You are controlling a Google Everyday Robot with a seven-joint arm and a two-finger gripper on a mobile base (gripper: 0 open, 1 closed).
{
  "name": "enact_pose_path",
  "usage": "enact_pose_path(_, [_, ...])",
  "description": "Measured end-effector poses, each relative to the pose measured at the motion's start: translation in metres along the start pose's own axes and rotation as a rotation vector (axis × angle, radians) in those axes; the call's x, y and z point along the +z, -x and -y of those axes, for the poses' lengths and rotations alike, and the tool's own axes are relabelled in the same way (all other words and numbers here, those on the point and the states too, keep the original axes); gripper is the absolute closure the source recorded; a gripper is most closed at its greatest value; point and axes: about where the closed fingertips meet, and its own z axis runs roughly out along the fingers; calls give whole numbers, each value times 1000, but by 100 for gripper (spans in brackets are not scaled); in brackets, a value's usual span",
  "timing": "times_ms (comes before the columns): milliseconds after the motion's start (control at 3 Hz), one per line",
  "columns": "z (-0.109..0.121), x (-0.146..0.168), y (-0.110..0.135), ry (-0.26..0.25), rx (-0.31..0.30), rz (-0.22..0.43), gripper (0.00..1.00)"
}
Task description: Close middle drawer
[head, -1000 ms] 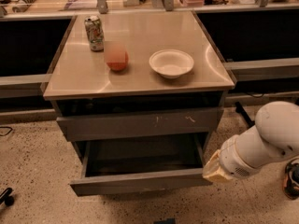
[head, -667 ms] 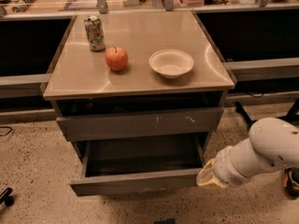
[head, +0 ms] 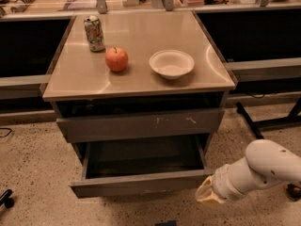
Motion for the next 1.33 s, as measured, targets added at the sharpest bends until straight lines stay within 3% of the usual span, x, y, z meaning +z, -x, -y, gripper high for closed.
enact_pose_path(333, [1, 38, -34, 80, -2, 11, 100])
enact_pose_path(667, [16, 94, -67, 172, 39, 22, 100])
enact_pose_path(1333, [23, 101, -65, 176, 7, 28, 100])
